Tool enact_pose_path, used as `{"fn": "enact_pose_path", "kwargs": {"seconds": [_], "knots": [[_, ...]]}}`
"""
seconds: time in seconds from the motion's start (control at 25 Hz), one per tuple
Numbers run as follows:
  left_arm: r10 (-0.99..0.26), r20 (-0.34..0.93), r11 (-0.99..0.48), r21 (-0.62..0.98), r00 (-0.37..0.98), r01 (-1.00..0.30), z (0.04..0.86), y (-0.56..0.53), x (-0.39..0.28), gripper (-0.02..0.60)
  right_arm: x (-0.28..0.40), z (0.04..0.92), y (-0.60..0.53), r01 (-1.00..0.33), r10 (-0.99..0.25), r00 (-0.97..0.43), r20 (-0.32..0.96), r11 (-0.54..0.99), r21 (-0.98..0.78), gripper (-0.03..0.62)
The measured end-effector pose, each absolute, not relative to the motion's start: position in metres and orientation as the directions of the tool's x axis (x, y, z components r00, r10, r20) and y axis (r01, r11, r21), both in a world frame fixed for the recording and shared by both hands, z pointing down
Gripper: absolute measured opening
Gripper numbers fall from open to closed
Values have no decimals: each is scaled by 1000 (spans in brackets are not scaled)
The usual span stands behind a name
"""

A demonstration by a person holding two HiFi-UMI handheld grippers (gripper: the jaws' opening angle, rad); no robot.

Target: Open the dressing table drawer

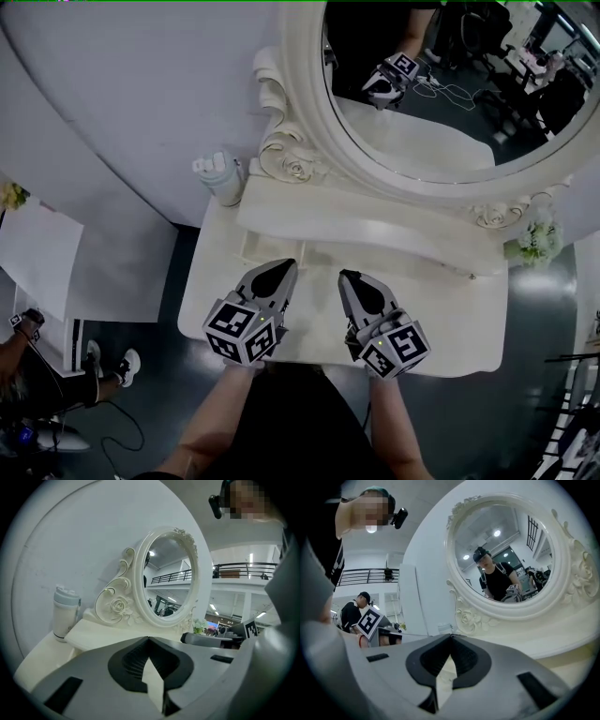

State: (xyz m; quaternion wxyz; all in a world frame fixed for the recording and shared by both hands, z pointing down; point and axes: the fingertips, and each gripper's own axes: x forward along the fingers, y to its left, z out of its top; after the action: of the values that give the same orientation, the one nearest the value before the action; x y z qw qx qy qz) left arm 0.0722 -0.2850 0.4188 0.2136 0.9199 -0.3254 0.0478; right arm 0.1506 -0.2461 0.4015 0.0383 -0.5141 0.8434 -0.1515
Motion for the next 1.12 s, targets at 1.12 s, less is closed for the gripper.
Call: {"fn": "enact_pose_path", "kwargs": {"seconds": [1.12], "knots": [[-594, 60, -755, 302, 802, -582, 315, -304, 64, 0, 138, 310, -269, -852, -868, -496, -3, 487, -192, 3]]}}
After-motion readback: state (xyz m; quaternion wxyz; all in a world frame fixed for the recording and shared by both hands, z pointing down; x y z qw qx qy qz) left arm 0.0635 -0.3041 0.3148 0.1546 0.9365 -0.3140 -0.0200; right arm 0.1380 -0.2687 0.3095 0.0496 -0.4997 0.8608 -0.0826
